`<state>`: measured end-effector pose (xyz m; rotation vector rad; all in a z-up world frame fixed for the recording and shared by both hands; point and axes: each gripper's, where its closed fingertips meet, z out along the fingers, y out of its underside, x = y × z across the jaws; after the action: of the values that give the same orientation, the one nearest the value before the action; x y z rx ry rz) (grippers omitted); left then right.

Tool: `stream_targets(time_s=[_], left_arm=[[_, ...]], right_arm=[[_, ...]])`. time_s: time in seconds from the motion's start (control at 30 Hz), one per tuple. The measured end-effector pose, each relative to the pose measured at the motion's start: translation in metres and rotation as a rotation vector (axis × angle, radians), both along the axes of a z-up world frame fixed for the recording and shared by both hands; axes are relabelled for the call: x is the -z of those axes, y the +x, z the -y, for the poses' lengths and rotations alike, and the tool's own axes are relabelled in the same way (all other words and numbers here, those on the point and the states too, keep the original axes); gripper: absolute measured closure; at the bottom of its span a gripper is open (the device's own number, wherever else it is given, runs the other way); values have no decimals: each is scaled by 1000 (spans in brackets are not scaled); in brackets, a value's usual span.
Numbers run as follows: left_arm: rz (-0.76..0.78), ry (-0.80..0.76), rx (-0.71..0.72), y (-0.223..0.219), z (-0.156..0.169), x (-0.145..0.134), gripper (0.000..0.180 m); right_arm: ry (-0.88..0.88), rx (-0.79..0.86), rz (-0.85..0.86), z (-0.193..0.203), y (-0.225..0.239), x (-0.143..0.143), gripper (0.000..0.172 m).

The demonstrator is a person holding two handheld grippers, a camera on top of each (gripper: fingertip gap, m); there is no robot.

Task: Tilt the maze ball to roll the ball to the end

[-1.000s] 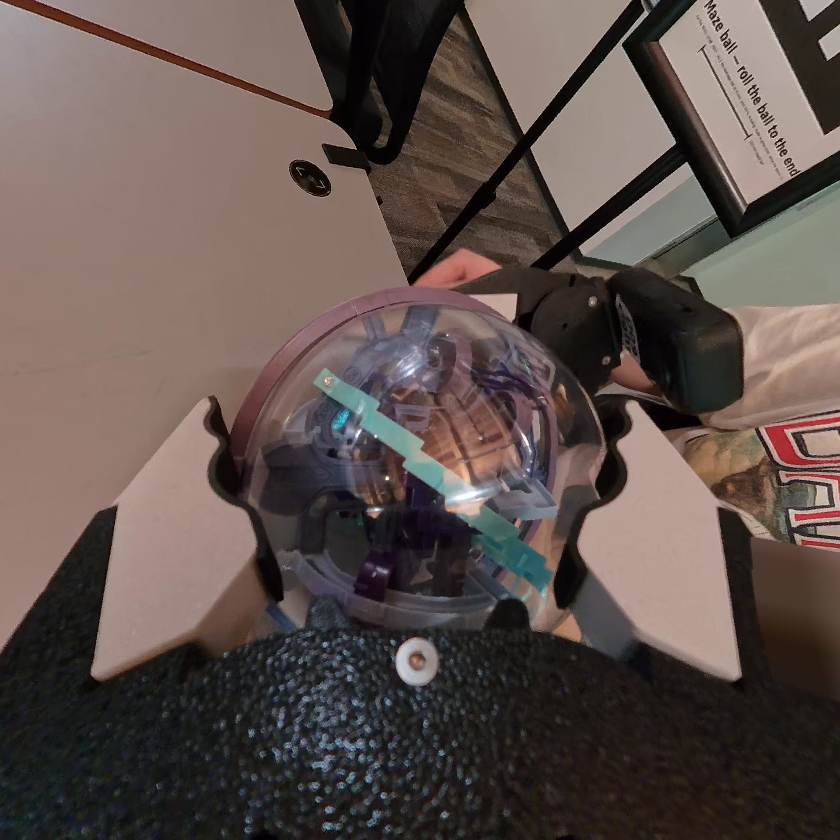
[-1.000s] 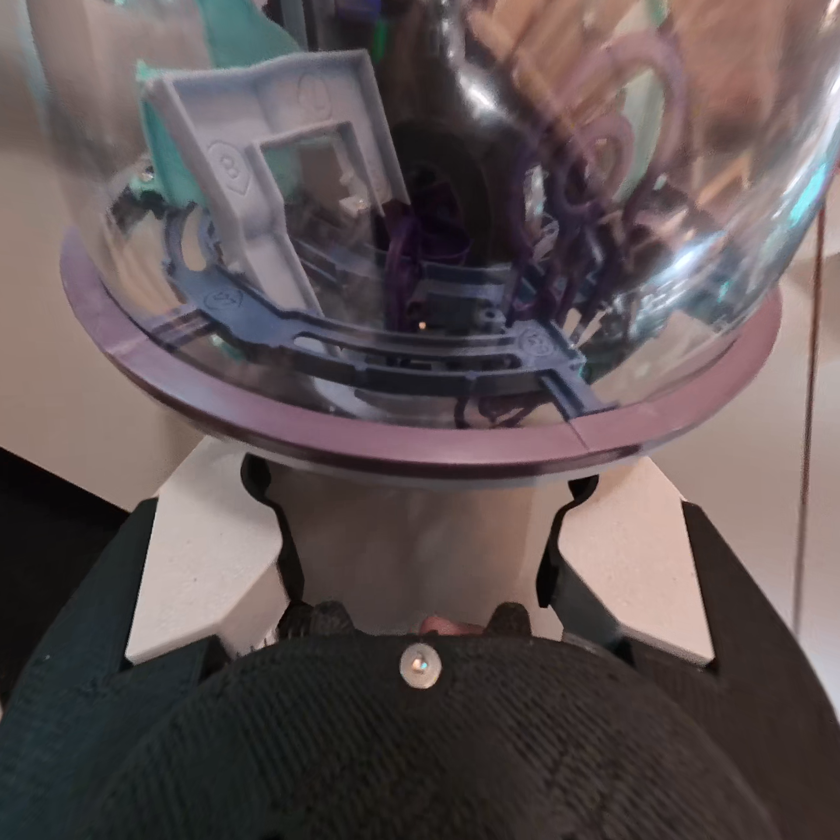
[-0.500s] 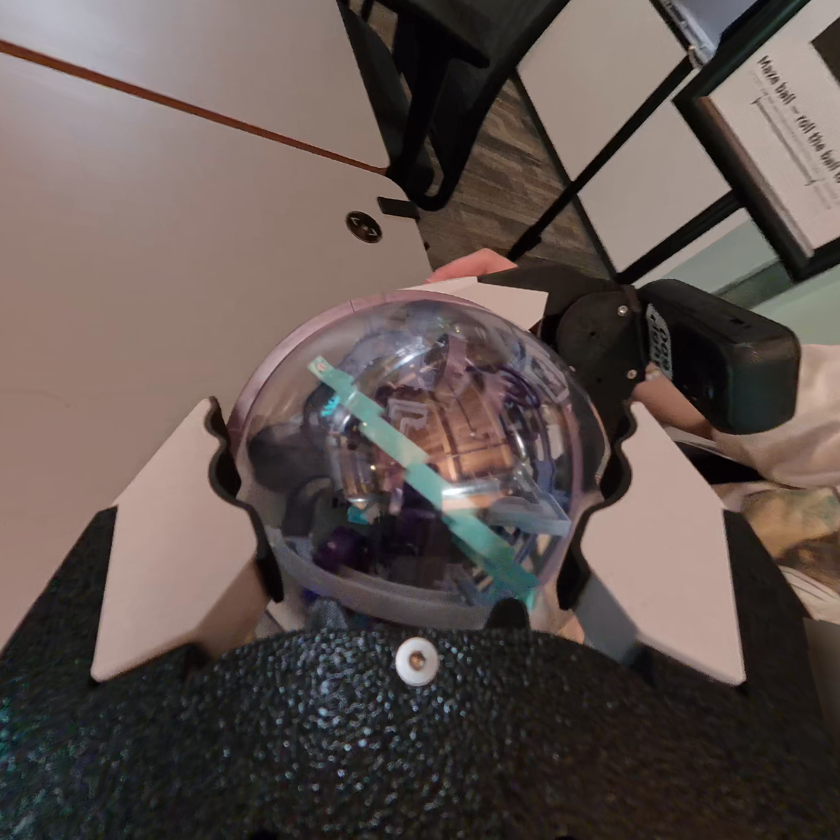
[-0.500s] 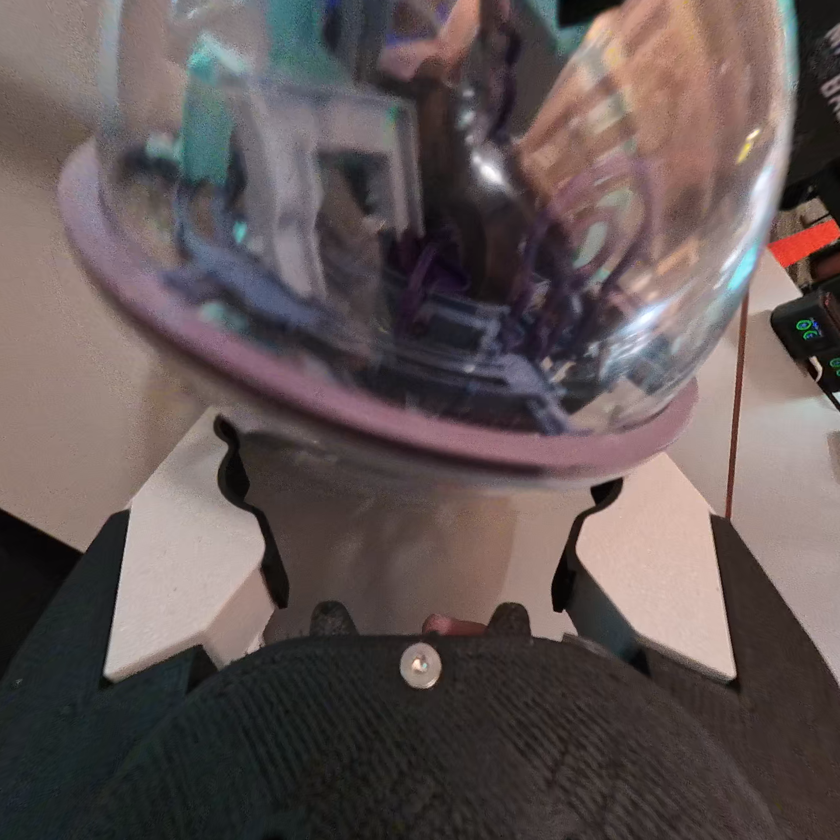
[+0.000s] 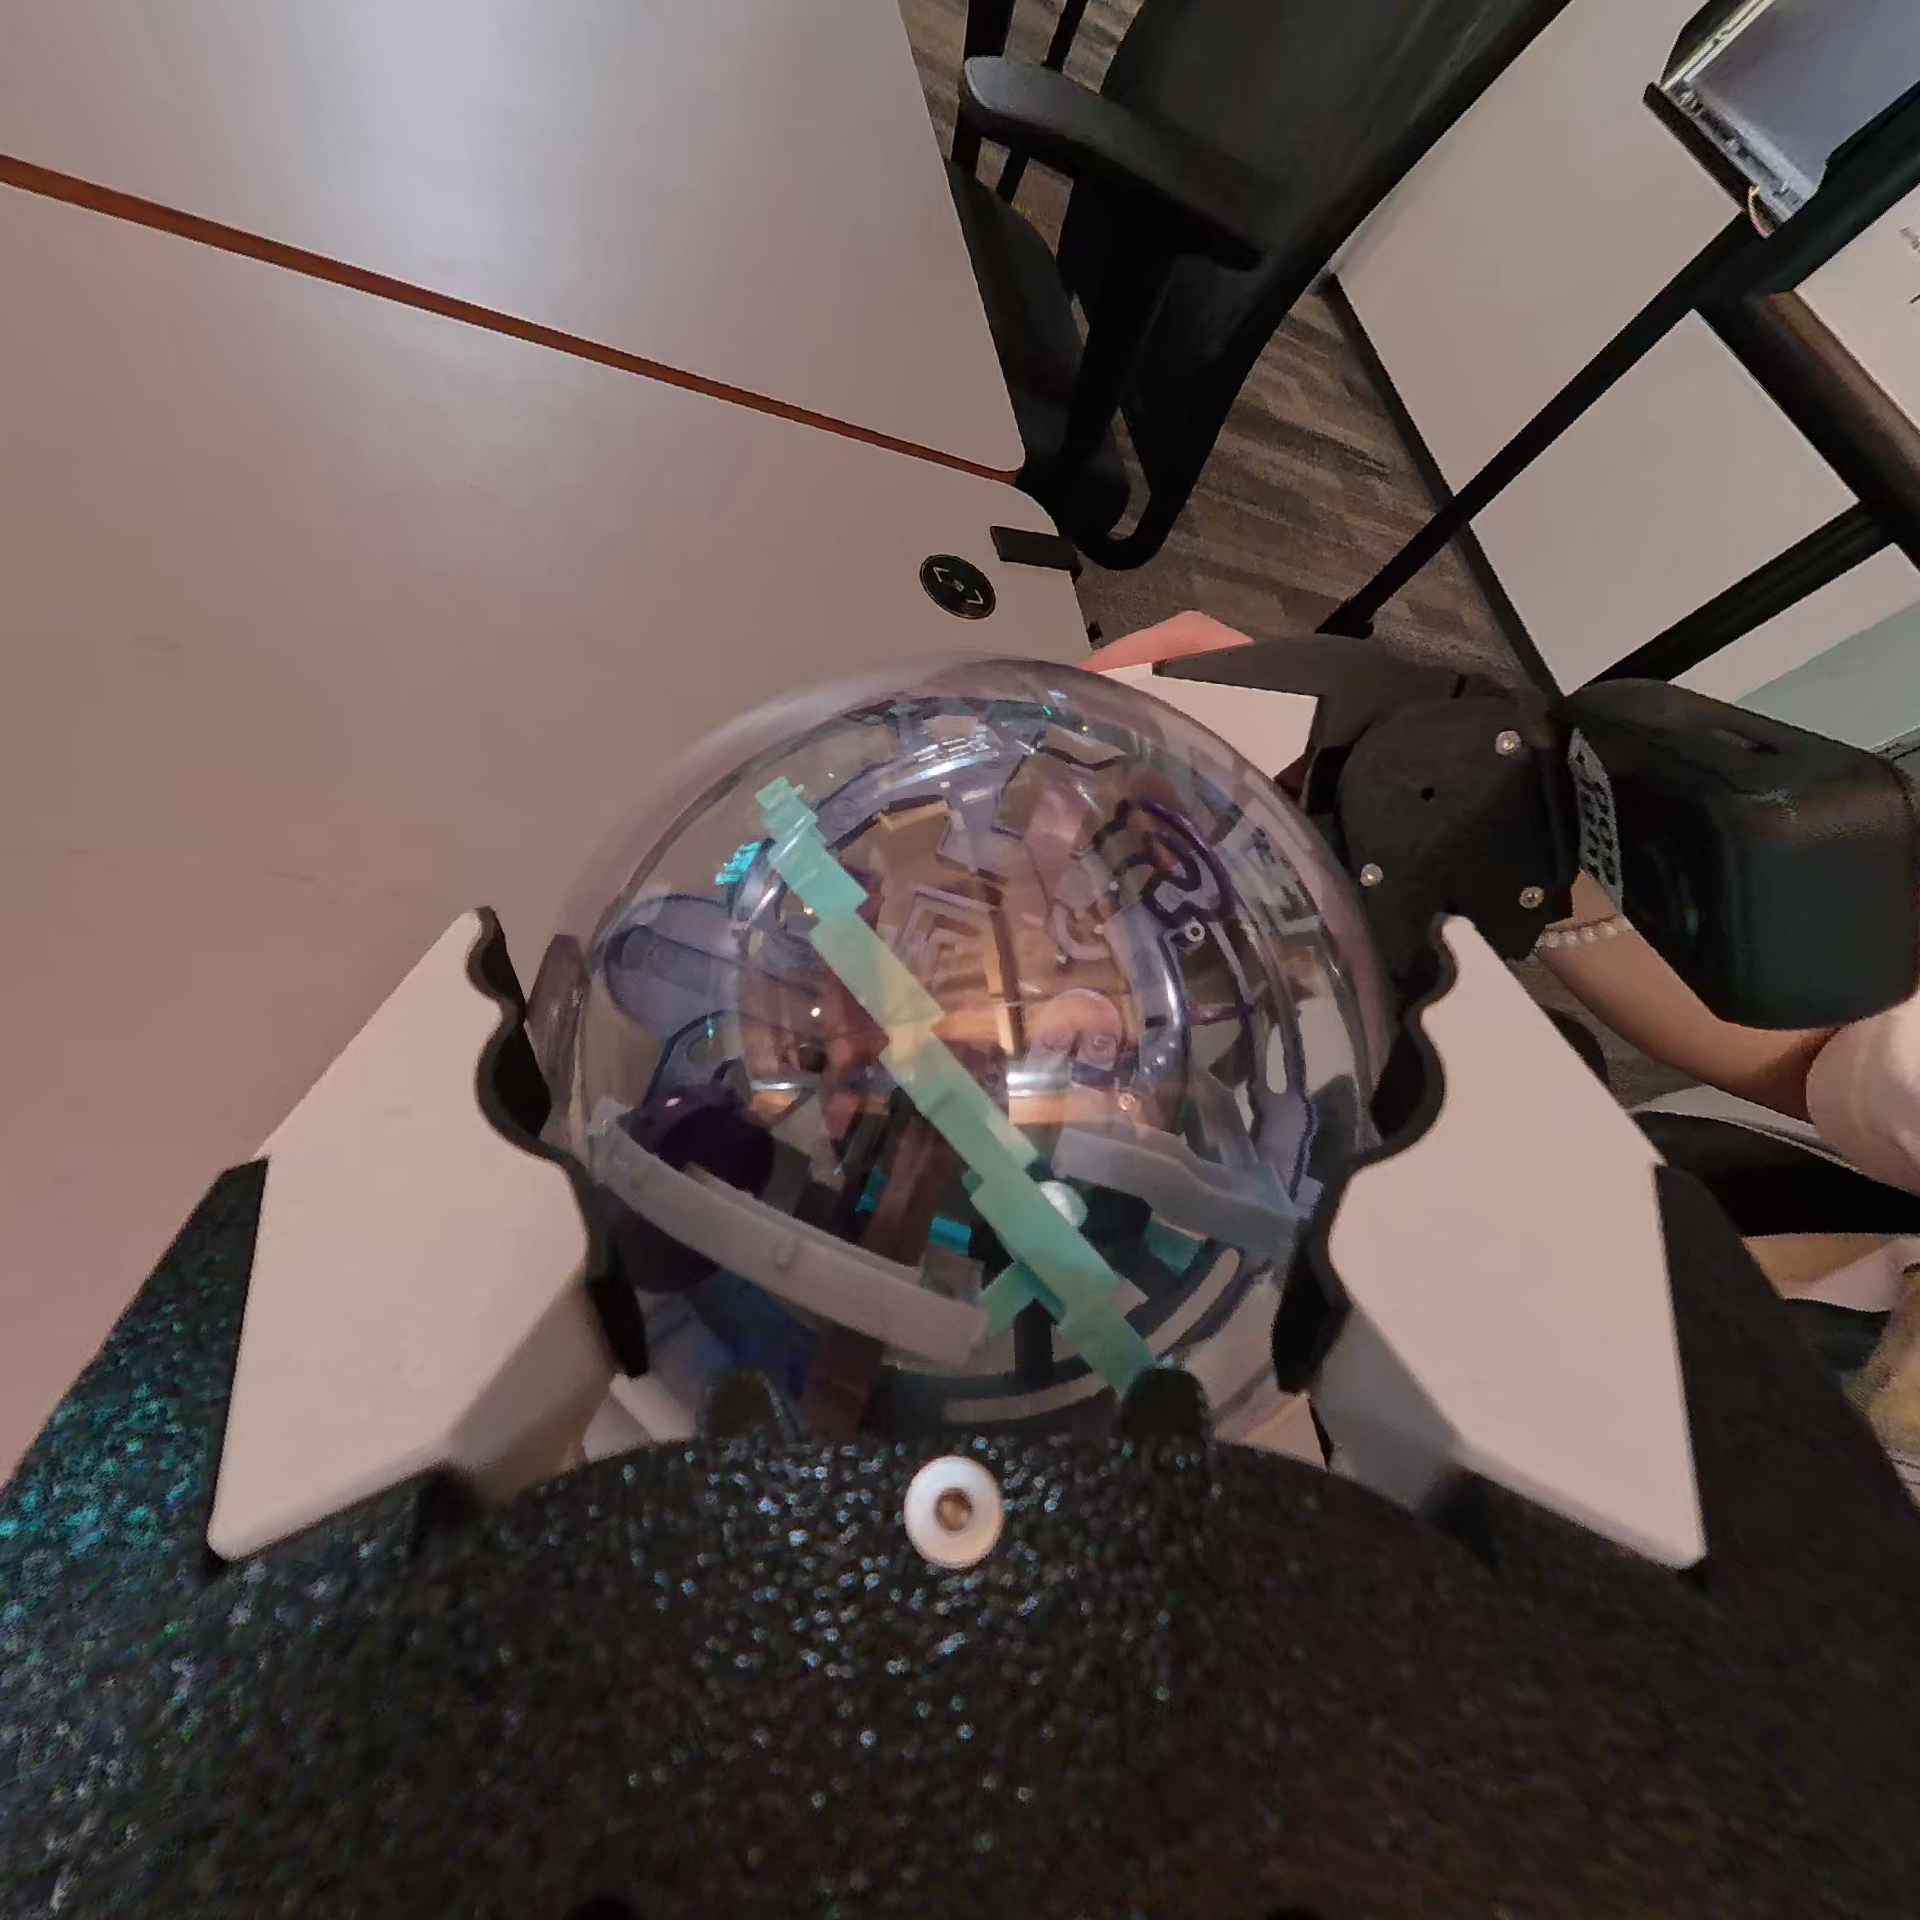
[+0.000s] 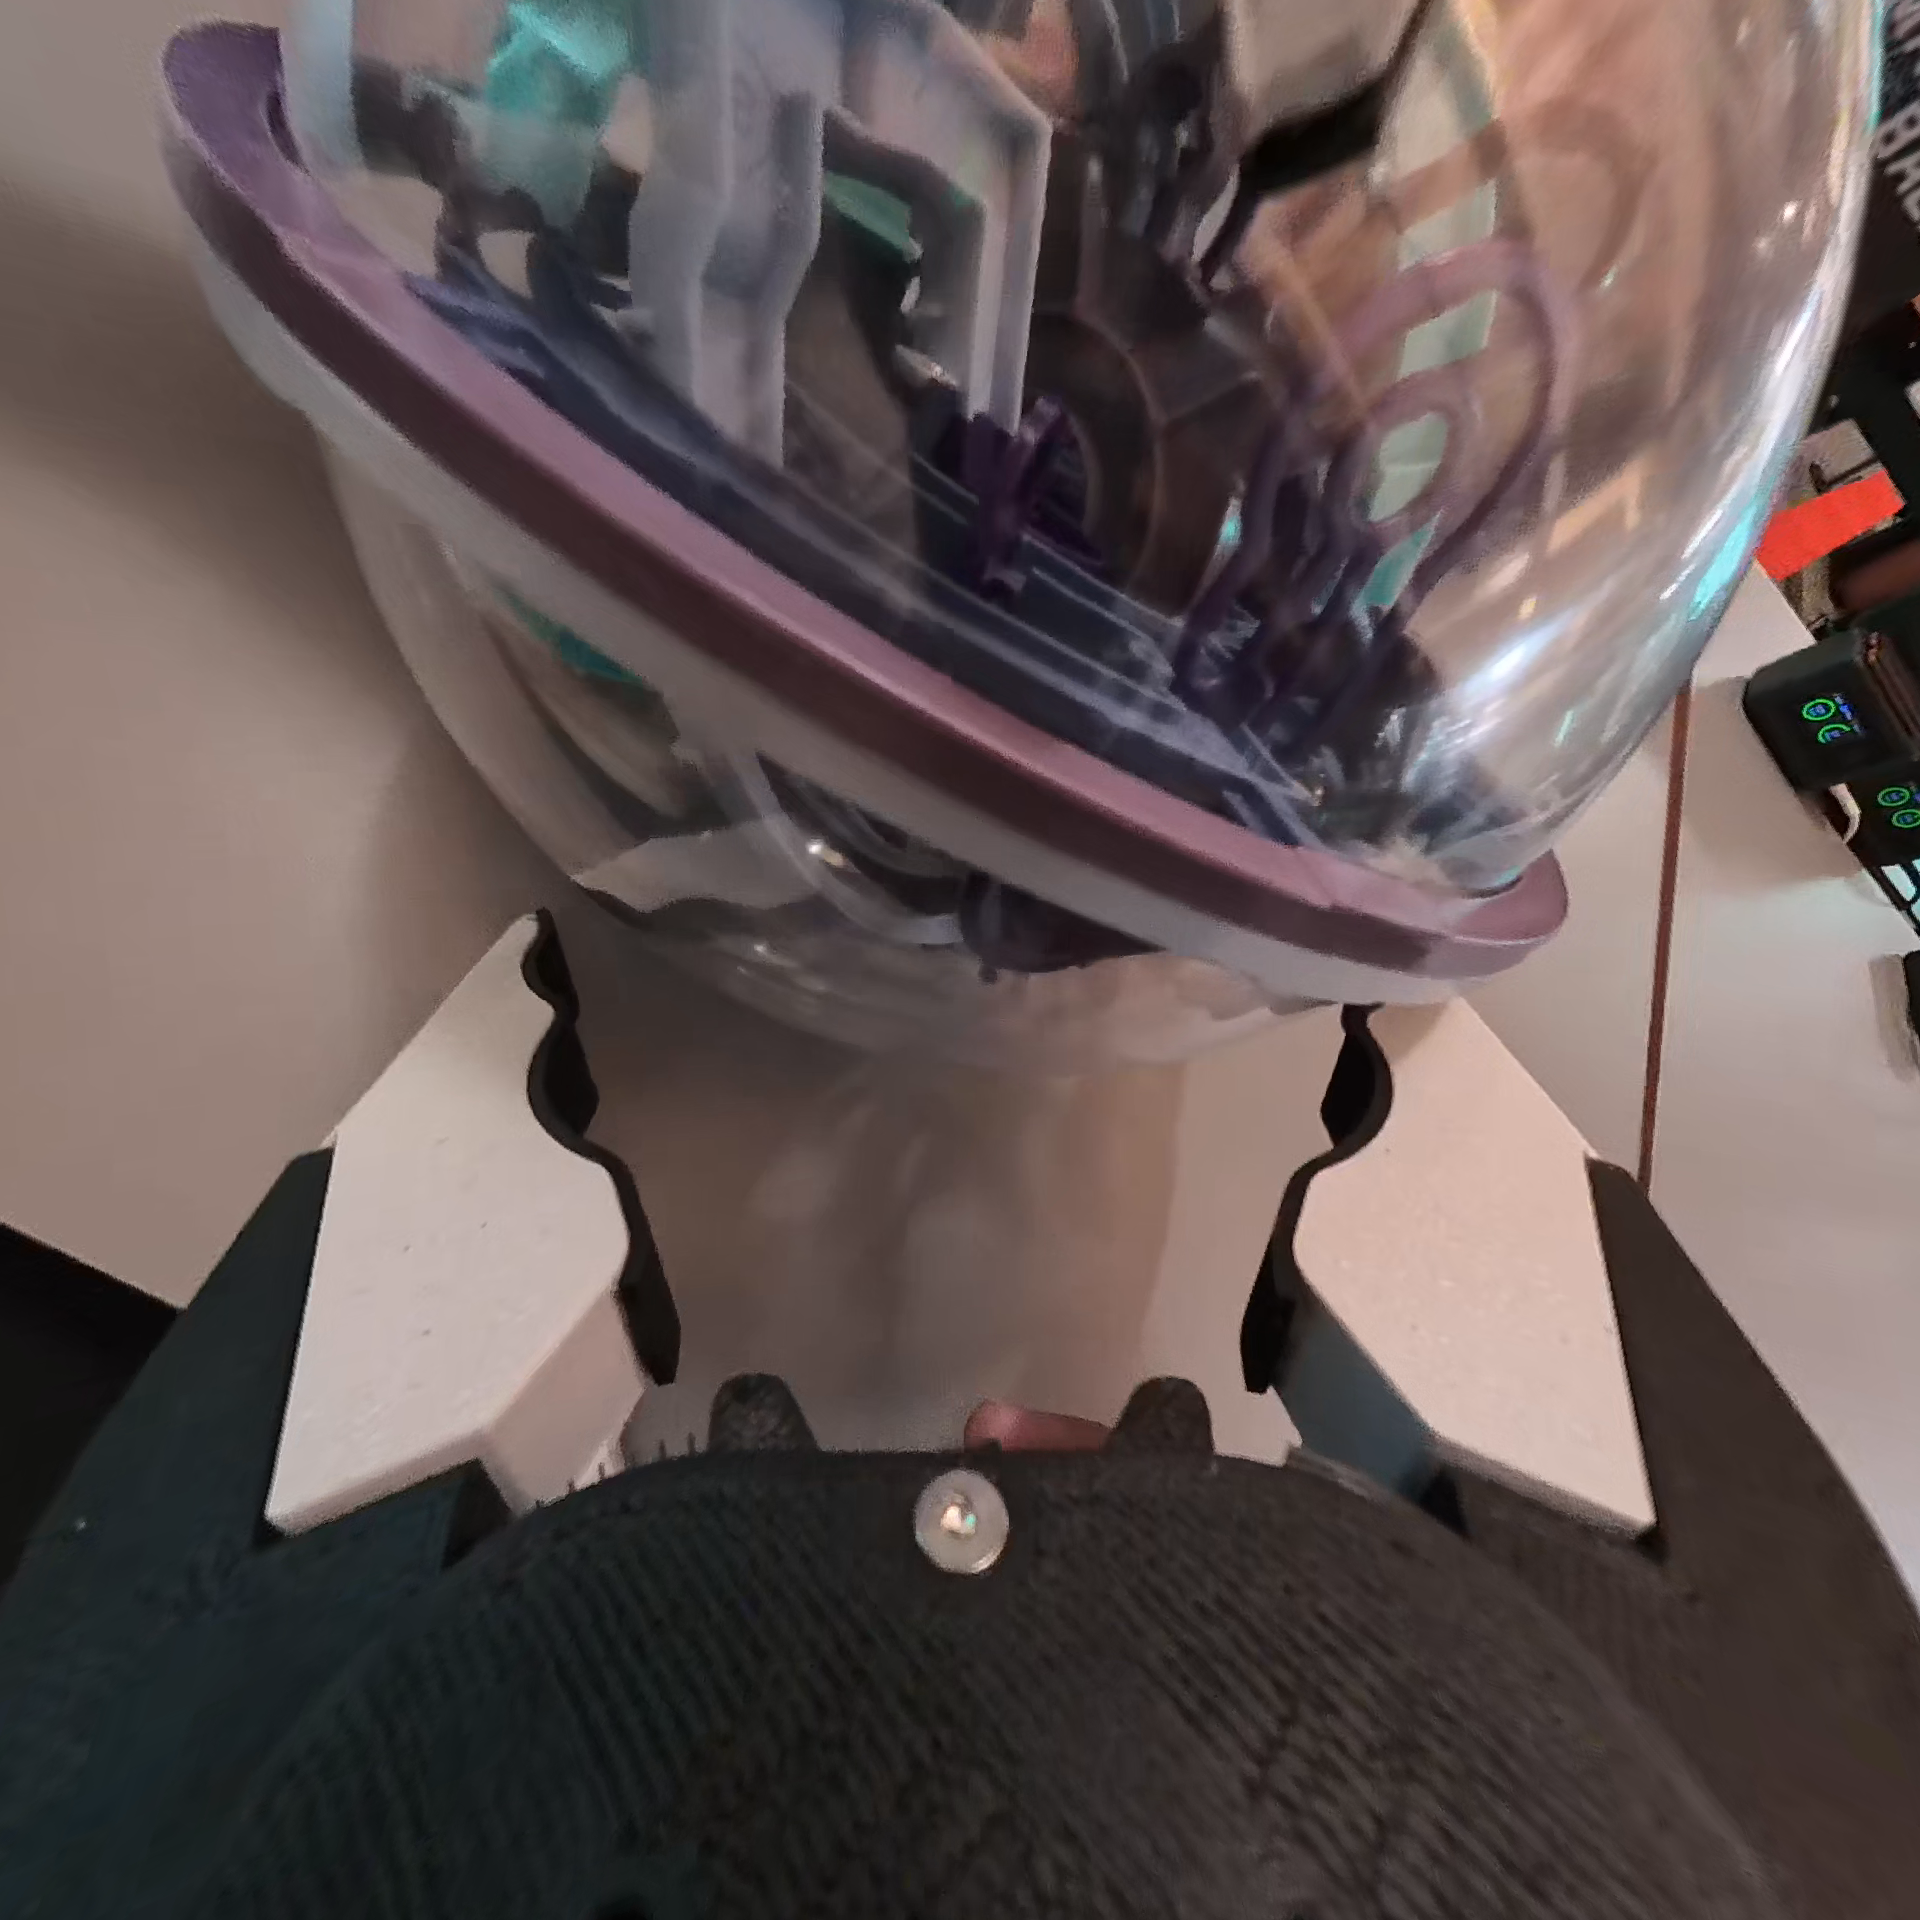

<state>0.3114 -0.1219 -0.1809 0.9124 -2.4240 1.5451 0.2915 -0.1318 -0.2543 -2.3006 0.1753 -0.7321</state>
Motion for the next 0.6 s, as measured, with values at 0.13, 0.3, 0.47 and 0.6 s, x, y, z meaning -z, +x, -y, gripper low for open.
stream_targets(time_s=[0.13, 0.3, 0.47, 0.6], left_arm=[[-45, -3, -2, 0, -2, 1, 23], [-88, 25, 6, -5, -9, 3, 23], [-92, 57, 48, -15, -13, 4, 23], [-52, 97, 96, -23, -14, 4, 23]], right_arm=[[10, 6, -9, -3, 0, 1, 30], [42, 0, -16, -11, -7, 2, 33], [28, -17, -10, -13, -15, 2, 40], [13, -56, 12, -11, -21, 0, 43]])
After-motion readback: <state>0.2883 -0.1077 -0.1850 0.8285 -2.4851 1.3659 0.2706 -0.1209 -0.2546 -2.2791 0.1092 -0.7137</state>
